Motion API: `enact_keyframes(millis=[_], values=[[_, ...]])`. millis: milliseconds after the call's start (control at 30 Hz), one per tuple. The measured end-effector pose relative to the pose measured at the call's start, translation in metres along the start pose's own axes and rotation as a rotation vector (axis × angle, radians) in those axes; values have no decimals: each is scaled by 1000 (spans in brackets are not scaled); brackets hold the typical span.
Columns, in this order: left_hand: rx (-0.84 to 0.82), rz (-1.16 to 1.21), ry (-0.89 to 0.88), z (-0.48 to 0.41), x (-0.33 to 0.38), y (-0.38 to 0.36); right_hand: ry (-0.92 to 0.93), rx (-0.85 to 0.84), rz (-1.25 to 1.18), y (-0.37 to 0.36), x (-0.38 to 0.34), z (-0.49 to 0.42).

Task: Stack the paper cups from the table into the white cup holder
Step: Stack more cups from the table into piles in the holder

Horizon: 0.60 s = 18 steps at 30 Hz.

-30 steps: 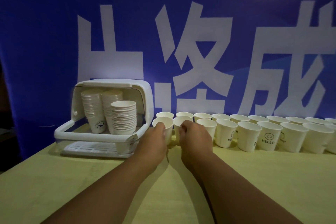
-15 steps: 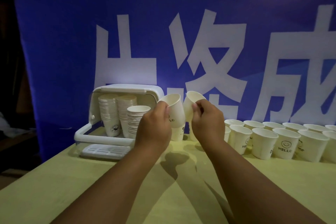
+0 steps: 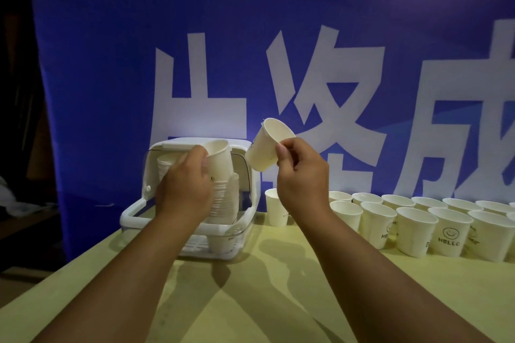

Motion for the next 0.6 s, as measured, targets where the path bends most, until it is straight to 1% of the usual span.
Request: enact_keyframes(millis=[100, 167, 233, 300, 400, 500, 600], values=[[-107, -115, 22, 1, -9, -13, -14, 4, -41, -5, -8, -4], [-149, -188, 19, 1, -14, -19, -3, -2, -68, -11, -17, -8], [-179, -195, 35, 3, -23, -24, 0, -23, -82, -21, -24, -12], [-189, -137, 24, 6, -30, -27, -11, -54, -86, -33, -27, -13], [-133, -36, -13, 9, -31, -27, 3, -113, -52, -50, -29, -6], [-48, 170, 106, 11, -41, -22, 63, -202, 86, -66, -28, 3], [-20, 262, 164, 14, -45, -22, 48, -345, 166, -81, -20, 6]])
Point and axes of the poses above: each hand's wrist, its own z-axis away from the middle knuckle, its own y-axis out of the back of the hand, x = y × z, the point moved 10 cm from there along -z, towards the middle knuckle, and after that the axes turned 10 degrees about z, right-handed, at the moved point
